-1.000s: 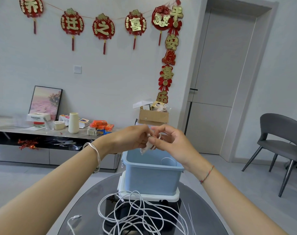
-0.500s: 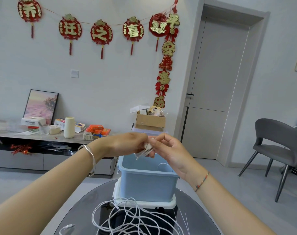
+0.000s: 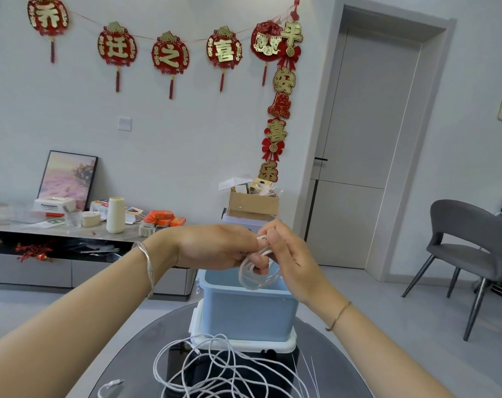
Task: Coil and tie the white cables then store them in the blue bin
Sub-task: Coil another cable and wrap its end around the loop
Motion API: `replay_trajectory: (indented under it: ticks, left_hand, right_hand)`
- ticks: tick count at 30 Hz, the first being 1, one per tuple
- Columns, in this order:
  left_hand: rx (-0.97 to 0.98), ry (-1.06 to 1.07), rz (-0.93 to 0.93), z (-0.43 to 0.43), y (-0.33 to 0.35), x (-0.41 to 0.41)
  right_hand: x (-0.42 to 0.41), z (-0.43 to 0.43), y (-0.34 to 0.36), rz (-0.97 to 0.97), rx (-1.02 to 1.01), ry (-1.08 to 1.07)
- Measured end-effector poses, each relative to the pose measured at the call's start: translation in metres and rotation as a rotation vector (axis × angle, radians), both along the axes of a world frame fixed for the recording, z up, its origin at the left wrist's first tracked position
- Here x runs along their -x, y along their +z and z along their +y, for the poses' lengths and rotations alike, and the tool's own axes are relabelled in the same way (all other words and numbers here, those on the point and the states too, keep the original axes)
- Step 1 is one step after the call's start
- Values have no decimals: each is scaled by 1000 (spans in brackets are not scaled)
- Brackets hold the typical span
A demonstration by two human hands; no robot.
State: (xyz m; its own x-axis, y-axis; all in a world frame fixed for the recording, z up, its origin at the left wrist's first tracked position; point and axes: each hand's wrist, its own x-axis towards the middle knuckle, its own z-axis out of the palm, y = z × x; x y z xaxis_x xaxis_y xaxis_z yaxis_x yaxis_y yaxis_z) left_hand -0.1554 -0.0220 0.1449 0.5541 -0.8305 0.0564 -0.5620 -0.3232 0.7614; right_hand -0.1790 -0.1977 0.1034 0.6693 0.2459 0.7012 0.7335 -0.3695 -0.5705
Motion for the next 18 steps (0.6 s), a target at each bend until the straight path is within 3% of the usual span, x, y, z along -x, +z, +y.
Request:
replay_trajectory:
  ticks: [2,6,10,13,18]
  left_hand:
    - [75,-98,111,-5,6,12]
    - [121,97,-64,-12,-1,15]
    - [502,330,-163,-41,-30,17]
    - [814,474,-179,-69,-52,26]
    - [972,522,-153,-94,-75,20]
  right_hand:
    - [-3,-3,0,-168,84,-168]
    - [-8,-7,-8,-312,39,-305]
    - [-15,-2,-19,-220,-211,-333]
    - [-14,-1,-26,-217,-271,-381]
    - [-9,-7,-40,-211,-287,-400]
